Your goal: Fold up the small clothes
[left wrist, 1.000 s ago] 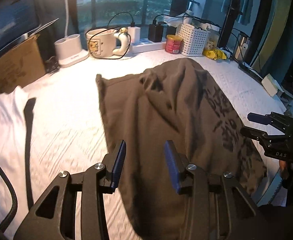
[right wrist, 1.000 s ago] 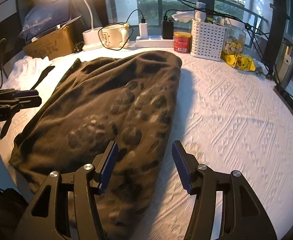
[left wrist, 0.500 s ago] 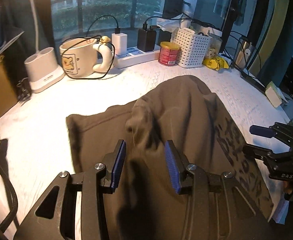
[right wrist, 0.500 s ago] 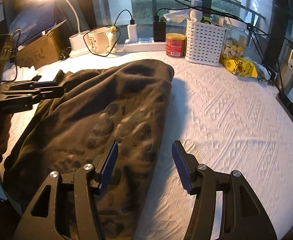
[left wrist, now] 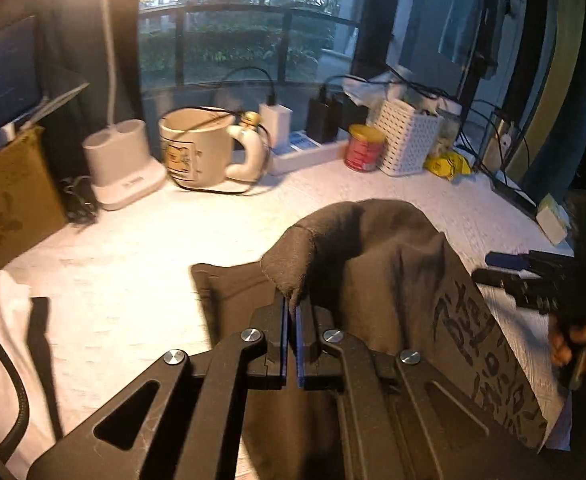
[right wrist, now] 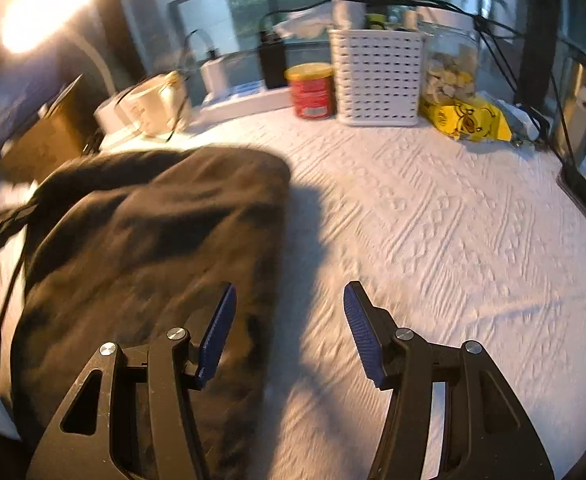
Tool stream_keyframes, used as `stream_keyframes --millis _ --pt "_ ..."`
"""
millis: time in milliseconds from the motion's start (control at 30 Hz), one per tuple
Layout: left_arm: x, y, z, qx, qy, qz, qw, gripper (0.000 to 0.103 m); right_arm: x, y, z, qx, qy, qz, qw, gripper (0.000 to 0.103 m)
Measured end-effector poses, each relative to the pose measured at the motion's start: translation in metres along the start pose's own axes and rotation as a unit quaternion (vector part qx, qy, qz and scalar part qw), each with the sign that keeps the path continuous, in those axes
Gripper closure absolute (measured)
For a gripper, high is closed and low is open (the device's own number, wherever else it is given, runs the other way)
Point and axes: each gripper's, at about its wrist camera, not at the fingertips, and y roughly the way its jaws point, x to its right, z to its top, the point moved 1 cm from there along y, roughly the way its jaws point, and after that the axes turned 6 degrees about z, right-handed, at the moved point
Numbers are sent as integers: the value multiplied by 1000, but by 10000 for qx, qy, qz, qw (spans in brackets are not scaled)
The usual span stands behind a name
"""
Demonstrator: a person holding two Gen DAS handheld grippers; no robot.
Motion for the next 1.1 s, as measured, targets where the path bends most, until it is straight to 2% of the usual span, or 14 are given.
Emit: stream_keyframes --millis 200,400,467,500,533,567,633,700,933,1100 --pt "-23 8 -2 -161 -171 -9 9997 101 24 20 36 182 661 360 9970 44" --pt "-28 25 -10 -435 -130 -108 9989 101 18 40 60 148 702 607 9956 46" --pt "-29 27 -11 -486 -108 -151 9986 101 15 49 64 65 663 696 9953 55" --pt "-30 30 -12 -519 -91 -174 9985 101 14 53 65 10 651 738 9951 66" --pt "-31 31 -13 -537 -86 -191 9983 101 13 59 66 -59 655 817 9945 73" --pt "-31 33 -14 -562 -83 -207 9982 101 13 64 66 -112 676 898 9936 74" --pt "-32 37 -15 -602 -97 -263 9978 101 14 70 68 -162 713 1035 9919 86" --pt "-33 39 -15 -616 -104 -290 9976 101 14 70 72 -82 655 1061 9922 90" --pt "-35 40 -10 -549 -146 -310 9979 101 4 67 102 239 230 1108 9933 92" --pt "-42 55 -16 -809 -290 -73 9963 100 0 87 102 19 36 792 9969 91"
